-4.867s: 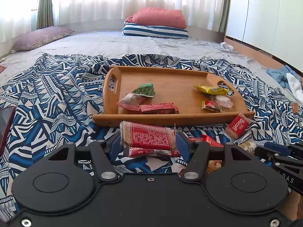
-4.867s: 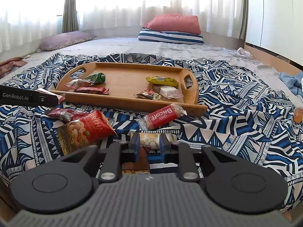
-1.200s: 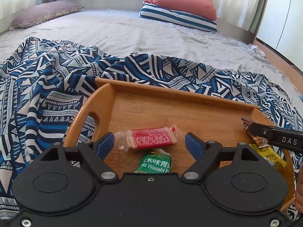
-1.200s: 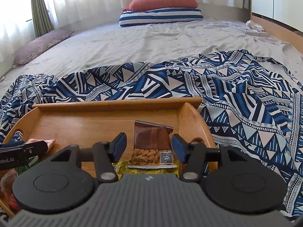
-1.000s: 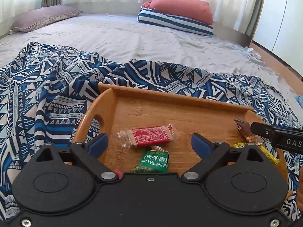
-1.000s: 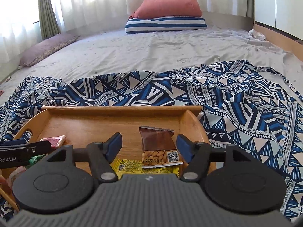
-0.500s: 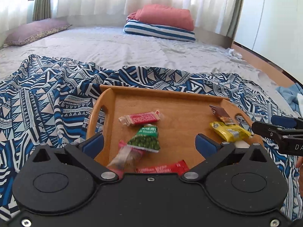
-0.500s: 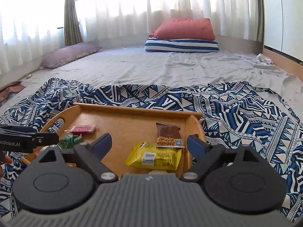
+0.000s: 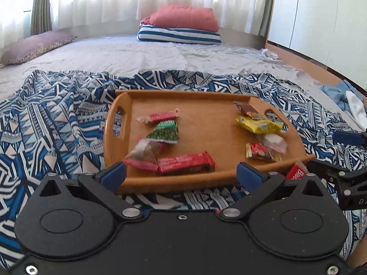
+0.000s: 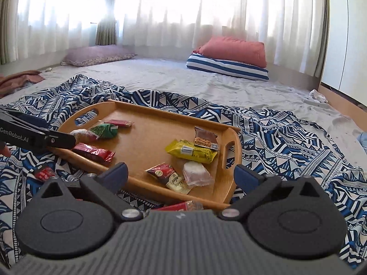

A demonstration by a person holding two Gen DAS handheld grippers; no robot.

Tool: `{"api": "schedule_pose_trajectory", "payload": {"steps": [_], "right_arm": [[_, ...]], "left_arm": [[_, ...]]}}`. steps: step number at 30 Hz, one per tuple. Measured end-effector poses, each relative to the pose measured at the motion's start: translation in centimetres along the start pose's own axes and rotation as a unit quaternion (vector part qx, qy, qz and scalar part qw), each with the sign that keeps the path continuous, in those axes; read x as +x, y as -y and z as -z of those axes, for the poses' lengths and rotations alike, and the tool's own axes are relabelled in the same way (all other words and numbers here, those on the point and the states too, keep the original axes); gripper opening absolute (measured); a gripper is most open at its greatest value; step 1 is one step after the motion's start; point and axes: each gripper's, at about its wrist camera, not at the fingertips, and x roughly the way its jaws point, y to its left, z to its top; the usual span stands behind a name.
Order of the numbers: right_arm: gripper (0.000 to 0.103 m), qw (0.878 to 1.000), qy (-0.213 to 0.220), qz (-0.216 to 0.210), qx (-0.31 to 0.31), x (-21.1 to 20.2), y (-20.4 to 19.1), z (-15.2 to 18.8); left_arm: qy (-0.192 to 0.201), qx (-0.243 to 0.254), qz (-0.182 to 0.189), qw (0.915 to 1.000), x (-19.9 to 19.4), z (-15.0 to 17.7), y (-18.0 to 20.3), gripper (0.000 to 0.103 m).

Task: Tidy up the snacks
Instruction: 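Move both tools back over the snack pile beside the tray, then grasp the long red wrapped bar with the left tool while the right tool grasps the white bar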

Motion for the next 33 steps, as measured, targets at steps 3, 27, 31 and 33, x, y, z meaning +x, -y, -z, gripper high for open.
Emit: {"api": "schedule_pose_trajectory", "payload": {"steps": [3, 27, 31, 33], "right_arm": [[0.103, 1.0, 0.001, 0.002, -0.01, -0.8, -0.8, 0.9], [0.103, 0.998, -0.029, 0.044, 0.024, -1.5, -2.4, 6.6], [0.103, 0.998, -0.033, 0.044, 0.025, -1.3, -2.7, 7.0], [0.103, 0.998, -0.035, 0.044, 0.027, -1.2, -2.8, 7.1]], "left_arm": [[-0.01, -0.007, -0.002, 0.9999, 0.0, 0.9, 0.1, 0.103], [-0.048, -0.015, -0.019, 0.9985, 1.7, 5.2, 1.6, 0.103], [-0.05, -0.011, -0.015, 0.9986, 2.0, 5.3, 2.2, 0.103], [-0.051, -0.007, -0.016, 0.9986, 2.3, 5.3, 2.4, 0.103]]}}
